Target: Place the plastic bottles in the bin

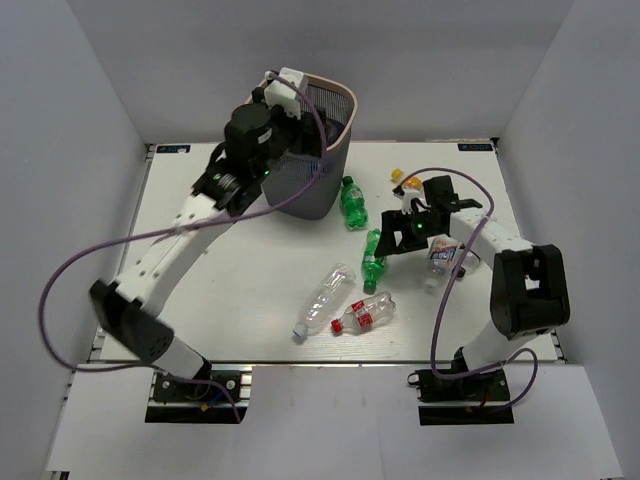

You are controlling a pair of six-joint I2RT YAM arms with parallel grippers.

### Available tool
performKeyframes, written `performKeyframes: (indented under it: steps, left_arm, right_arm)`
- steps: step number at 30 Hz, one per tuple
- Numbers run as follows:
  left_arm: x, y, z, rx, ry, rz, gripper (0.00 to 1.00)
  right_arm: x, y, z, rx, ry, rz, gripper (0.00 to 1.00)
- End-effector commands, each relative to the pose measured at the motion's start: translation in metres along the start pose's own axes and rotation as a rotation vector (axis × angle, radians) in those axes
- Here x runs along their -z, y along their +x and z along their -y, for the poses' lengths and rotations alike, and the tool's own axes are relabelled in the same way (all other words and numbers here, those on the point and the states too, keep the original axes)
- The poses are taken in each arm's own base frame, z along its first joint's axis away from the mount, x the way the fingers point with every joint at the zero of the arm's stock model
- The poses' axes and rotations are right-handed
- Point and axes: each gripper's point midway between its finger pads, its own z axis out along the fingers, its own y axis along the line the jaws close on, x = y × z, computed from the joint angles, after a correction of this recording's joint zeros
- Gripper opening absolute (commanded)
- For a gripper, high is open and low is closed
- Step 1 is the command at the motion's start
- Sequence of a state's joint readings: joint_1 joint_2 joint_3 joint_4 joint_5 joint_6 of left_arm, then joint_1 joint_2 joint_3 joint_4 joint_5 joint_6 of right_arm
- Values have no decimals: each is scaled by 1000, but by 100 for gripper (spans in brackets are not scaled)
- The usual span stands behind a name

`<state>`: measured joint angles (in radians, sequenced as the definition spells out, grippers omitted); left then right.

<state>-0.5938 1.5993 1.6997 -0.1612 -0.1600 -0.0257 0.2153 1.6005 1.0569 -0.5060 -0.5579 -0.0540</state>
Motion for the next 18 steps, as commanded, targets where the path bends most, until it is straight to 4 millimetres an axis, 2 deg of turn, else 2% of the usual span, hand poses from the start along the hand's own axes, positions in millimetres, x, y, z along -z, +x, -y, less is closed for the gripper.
performKeyframes:
  steps: [1,2,3,5,6,7,8,9,11,12,13,14,15,18]
  left_arm:
    - [73,3,43,-50,255,-96,100]
    - [94,5,59,-4,329,-117,100]
    - [103,35,65,13,354,-198,100]
    - [125,75,74,70,372,-333,100]
    - [139,104,81,80,387,-406,100]
    - [147,121,84,93,389,-457,100]
    - [157,155,82,91,366,-554,100]
    - [165,170,88,99,366,-601,100]
    - [179,203,88,91,337,-691,100]
    - [184,215,94,95,338,-725,100]
    - [187,224,93,92,313,-742,100]
    - [191,246,93,82,293,-800,100]
    - [193,254,100,92,286,-814,100]
    - [193,286,98,54,221,-860,100]
  right_arm:
    - [-11,-33,3,-33,50,59,90]
    - [-14,-34,2,-41,44,53,90]
    - [-17,-35,3,-54,51,51,90]
    - [-26,-40,7,-79,85,47,90]
    - [-27,-47,14,-75,140,62,90]
    - [-36,-41,20,-93,145,33,90]
    - [-40,-42,17,-102,137,30,90]
    - [-45,-44,19,-107,139,26,90]
    - [-55,-39,24,-132,160,5,90]
    - [-57,-41,31,-126,197,12,90]
    - [-61,-38,33,-129,213,2,90]
    - [-67,-34,38,-145,229,-12,90]
    - [-68,-32,39,-150,236,-19,90]
    - [-69,-25,42,-151,252,-26,75]
